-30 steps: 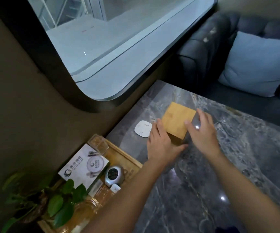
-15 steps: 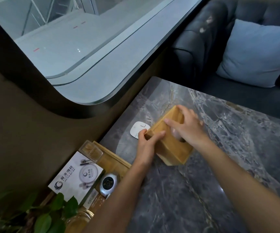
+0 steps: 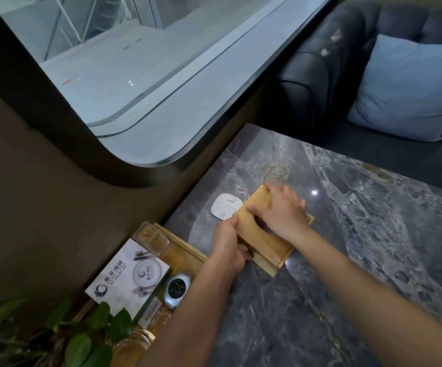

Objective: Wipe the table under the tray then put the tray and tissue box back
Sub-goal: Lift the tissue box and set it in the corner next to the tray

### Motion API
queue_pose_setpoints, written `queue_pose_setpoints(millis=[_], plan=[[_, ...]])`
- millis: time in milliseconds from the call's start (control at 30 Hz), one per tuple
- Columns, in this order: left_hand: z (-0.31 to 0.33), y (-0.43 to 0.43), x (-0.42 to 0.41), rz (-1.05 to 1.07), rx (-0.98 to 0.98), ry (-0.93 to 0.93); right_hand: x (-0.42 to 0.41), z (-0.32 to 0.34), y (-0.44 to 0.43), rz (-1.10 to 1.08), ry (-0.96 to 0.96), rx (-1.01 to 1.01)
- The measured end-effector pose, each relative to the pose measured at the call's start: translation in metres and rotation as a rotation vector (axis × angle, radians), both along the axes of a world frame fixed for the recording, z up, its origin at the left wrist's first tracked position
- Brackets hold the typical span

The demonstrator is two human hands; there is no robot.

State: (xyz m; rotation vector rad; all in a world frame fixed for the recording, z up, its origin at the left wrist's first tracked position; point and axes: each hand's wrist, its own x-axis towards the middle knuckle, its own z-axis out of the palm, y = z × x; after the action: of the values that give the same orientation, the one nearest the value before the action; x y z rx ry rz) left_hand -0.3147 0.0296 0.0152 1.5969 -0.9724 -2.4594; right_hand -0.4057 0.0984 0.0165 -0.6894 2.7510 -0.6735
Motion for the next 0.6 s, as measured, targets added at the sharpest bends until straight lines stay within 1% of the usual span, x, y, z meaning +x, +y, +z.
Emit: queue_pose_setpoints(millis=[67,100,133,167,200,233,267,300,333,400,433,467,500,533,600], plan=[[0.005,0.000,0.001,-0.034,-0.047,-0.026,0.002,0.001,0.000,0.019,0.000,0.005],[0.007,0.001,0.002,-0.060,-0.105,-0.041,0.001,0.003,0.001,0.025,-0.017,-0.005],[0.006,0.000,0.005,-0.101,-0.236,-0.076,-0.001,0.005,0.005,0.023,-0.025,-0.025],[0.002,-0.001,0.008,-0.158,-0.440,-0.126,-0.003,0.007,0.011,-0.002,-0.008,-0.059],[-0.002,-0.003,0.013,-0.207,-0.687,-0.161,-0.006,0.006,0.020,-0.062,0.010,-0.116],[-0.006,-0.003,0.019,-0.227,-0.924,-0.155,-0.009,0.005,0.030,-0.162,-0.009,-0.208],[-0.006,-0.001,0.025,-0.248,-1.109,-0.128,-0.008,0.004,0.040,-0.287,-0.092,-0.327],[-0.005,0.005,0.029,-0.309,-1.231,-0.117,-0.007,0.000,0.049,-0.406,-0.220,-0.456],[-0.006,0.012,0.032,-0.402,-1.293,-0.135,-0.002,-0.006,0.055,-0.492,-0.356,-0.561],[-0.016,0.025,0.035,-0.591,-1.303,-0.201,0.011,-0.016,0.061,-0.555,-0.604,-0.722],[-0.021,0.029,0.035,-0.644,-1.288,-0.217,0.017,-0.020,0.062,-0.557,-0.716,-0.809],[-0.024,0.031,0.034,-0.651,-1.246,-0.203,0.021,-0.024,0.061,-0.551,-0.816,-0.881],[-0.025,0.030,0.033,-0.599,-1.158,-0.149,0.024,-0.026,0.059,-0.539,-0.888,-0.921],[-0.023,0.027,0.031,-0.508,-1.024,-0.069,0.025,-0.029,0.058,-0.523,-0.925,-0.931],[-0.017,0.020,0.025,-0.326,-0.771,0.078,0.023,-0.032,0.057,-0.496,-0.944,-0.920]])
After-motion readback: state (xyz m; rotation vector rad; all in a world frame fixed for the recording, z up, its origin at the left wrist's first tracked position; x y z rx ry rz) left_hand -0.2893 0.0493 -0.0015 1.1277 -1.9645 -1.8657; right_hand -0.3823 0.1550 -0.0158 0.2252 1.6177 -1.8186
